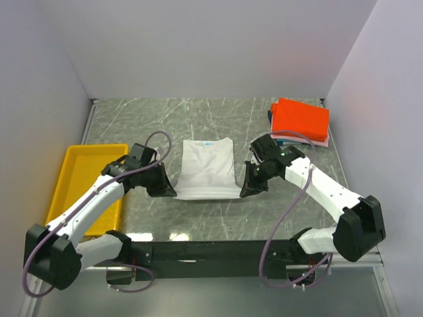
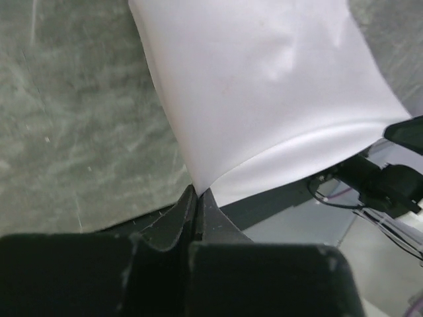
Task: Fold and stack the t-shirts
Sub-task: Fold the tshirt
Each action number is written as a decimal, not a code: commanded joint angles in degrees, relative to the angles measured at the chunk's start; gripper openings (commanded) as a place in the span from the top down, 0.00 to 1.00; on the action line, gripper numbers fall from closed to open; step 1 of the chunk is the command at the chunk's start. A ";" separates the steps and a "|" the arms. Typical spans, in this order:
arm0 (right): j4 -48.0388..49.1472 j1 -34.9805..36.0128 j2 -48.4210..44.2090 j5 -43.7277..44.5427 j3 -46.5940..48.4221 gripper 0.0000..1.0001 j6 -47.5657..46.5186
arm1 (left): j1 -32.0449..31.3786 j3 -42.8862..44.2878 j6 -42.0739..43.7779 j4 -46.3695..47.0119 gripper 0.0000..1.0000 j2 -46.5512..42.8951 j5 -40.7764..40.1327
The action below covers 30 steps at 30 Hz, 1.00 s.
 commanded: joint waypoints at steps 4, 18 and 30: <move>-7.84 2.96 -7.36 2.43 0.58 1.00 6.51 | 0.24 5.30 -3.94 -9.35 1.00 -5.73 1.21; -3.19 -2.40 2.99 9.64 14.20 1.00 2.66 | 2.43 16.47 3.96 -1.01 1.00 11.65 0.07; -0.81 -5.65 13.01 11.48 23.25 1.00 -1.30 | 6.30 22.18 6.51 4.09 1.00 21.68 5.17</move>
